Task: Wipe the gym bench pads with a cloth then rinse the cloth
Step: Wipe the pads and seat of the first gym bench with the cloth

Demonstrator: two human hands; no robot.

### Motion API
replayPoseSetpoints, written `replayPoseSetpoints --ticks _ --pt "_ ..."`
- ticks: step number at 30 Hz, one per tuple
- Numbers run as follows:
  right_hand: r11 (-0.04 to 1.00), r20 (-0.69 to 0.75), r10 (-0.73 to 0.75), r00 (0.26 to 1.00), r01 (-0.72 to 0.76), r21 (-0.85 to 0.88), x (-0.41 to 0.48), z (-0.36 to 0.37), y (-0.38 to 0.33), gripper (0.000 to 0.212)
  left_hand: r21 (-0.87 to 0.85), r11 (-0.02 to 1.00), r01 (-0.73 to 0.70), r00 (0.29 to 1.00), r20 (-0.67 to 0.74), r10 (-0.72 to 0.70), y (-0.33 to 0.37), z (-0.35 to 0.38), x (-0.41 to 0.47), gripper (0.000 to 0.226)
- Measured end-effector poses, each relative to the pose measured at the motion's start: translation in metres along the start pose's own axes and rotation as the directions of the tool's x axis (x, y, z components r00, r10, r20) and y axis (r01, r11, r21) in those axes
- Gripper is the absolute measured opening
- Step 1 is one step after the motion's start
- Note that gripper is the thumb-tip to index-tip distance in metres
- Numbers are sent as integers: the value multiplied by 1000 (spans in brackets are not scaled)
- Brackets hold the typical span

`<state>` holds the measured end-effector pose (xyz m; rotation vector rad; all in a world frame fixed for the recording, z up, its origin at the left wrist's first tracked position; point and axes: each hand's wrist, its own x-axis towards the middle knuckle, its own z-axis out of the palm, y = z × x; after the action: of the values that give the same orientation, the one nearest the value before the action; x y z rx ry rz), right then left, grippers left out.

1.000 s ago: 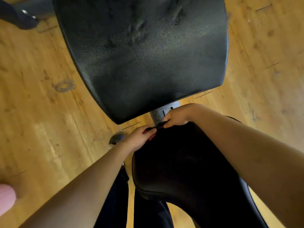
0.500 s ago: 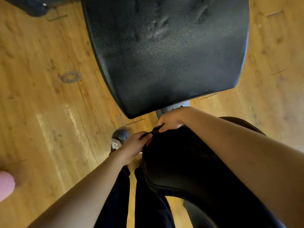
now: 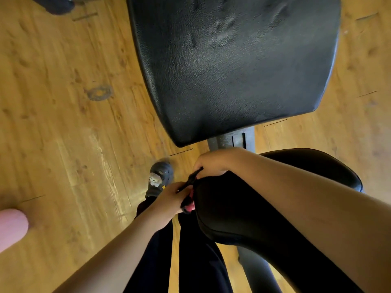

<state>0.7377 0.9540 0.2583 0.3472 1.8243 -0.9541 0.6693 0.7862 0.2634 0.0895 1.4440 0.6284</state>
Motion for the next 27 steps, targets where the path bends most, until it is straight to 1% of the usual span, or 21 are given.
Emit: replayPoseSetpoints --ticks 3,7,9,12,15,18,19,20,21,22,23,25,27 --pt "998 -61 -25 998 29 61 -13 4 0 28 -24 999 -28 1000 7 28 5 1 -13 20" --pt "992 -96 -95 991 103 79 -25 1 -13 22 31 996 -81 997 17 80 6 -8 -23 13" --pt "990 -105 -114 988 121 67 -30 0 -19 22 37 995 -91 995 30 90 5 -9 -29 13" --pt "997 -106 -75 992 73 -17 -31 1 -30 24 -1 999 -53 999 13 53 0 -6 -27 11" --pt "995 -130 -12 991 -1 -98 -25 9 -43 24 -131 991 -11 999 48 17 -4 2 -21 9" --pt "989 -149 0 989 -22 -146 -31 12 -55 17 -258 966 13 999 34 -5 -11 3 -28 23" --pt "986 -148 1 989 -25 -165 -37 12 -59 19 -259 966 14 999 45 -2 -11 2 -34 27" --pt "983 -150 -5 989 -23 -182 -43 12 -65 26 -236 972 11 997 77 8 -11 -1 -42 28" --pt "980 -146 -10 989 -19 -197 -49 12 -71 33 -194 981 7 993 115 16 -10 -4 -50 27" --pt "979 -144 -12 990 -18 -205 -55 13 -76 34 -161 987 12 987 157 14 -10 -6 -59 26" --pt "984 -152 -9 988 -19 -178 -62 15 -80 31 -150 988 35 981 192 -6 -8 -10 -67 26" --pt "998 -220 -4 975 -9 -59 -80 20 -85 18 -111 992 58 974 223 -32 -1 -18 -78 25" --pt "996 -332 52 942 -25 84 -97 30 -88 28 -42 999 32 979 203 -23 11 -29 -85 24"
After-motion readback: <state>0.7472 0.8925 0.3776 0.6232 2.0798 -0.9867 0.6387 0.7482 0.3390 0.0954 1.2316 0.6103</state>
